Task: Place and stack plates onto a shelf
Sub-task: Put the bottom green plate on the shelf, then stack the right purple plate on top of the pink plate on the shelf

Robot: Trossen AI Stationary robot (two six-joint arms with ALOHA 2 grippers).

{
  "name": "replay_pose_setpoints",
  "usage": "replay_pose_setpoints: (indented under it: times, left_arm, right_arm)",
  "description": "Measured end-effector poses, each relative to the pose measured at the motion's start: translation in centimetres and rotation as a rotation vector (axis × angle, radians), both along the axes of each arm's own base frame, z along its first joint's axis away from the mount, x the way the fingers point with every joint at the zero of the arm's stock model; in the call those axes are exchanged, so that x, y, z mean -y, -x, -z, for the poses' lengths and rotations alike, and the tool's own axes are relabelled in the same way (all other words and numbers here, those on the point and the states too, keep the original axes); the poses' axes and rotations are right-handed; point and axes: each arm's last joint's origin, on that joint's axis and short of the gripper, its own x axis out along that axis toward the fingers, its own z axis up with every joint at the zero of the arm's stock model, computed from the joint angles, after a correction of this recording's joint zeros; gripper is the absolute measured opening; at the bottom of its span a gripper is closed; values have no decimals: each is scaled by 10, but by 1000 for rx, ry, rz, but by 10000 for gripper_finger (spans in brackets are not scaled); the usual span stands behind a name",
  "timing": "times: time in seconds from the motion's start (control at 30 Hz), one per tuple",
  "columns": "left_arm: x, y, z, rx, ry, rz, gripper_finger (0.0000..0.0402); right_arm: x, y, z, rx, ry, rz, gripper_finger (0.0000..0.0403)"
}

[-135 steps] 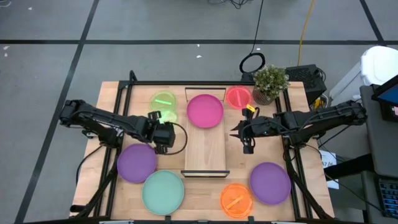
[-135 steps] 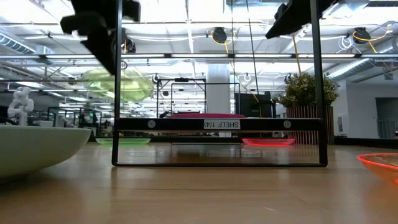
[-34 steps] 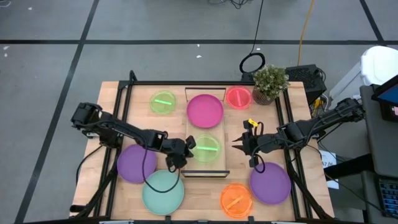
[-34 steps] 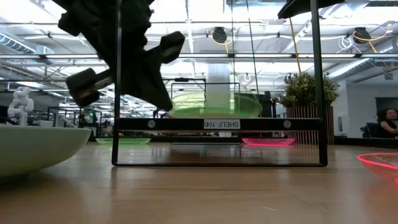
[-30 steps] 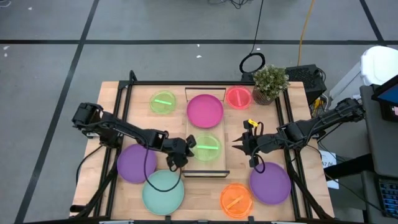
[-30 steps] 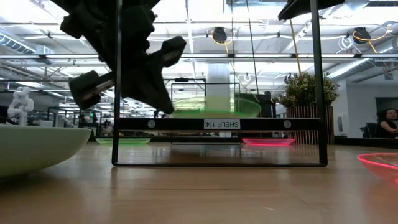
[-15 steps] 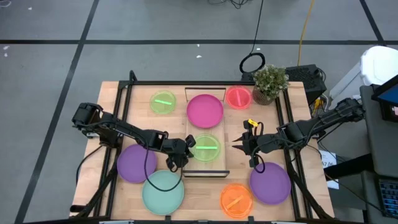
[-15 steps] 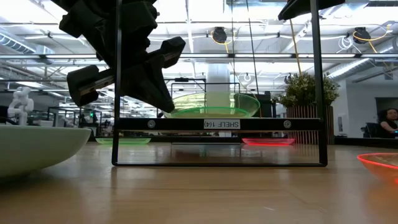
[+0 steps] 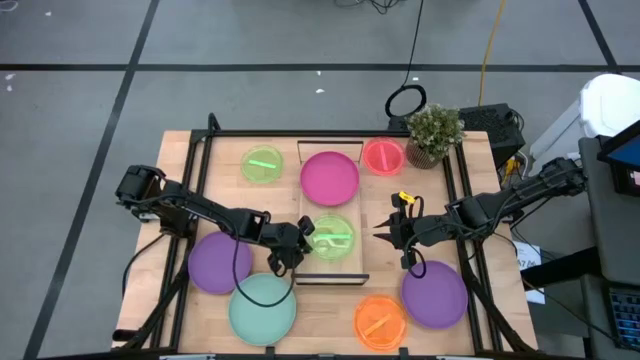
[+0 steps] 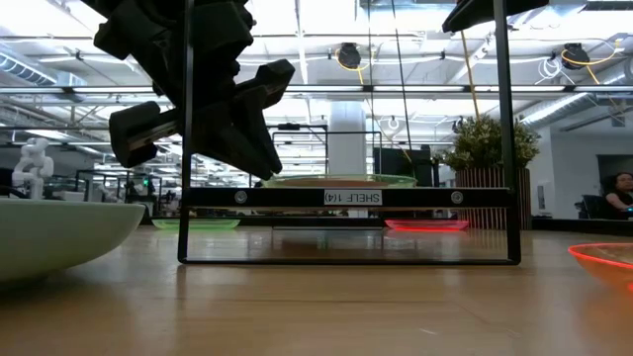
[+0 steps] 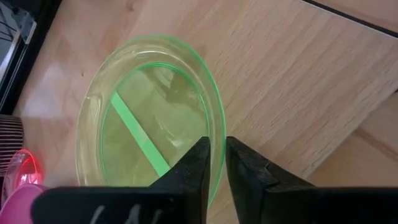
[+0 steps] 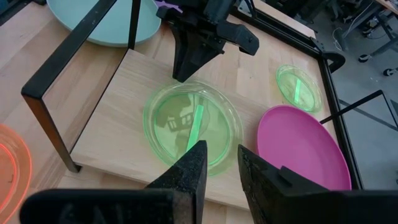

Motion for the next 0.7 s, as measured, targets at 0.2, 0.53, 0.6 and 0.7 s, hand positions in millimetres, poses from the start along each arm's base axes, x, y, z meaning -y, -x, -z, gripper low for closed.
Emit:
replay_pose_setpoints:
  times: [0.2,0.53,0.6,0.7]
  left_arm:
    - [4,1,0,2,3,-28,62]
    - [18,6,-5,29,-37,-54,63]
    - [21,10,-9,26,-45,-53,63]
    - [22,14,-15,28,-45,-75,63]
  right_arm:
    - [0,0,0,-1,0,0,73]
    - [0,0,0,-1,1,0,73]
    - [0,0,0,-2,1,0,73]
    - [0,0,0,-5,2,0,73]
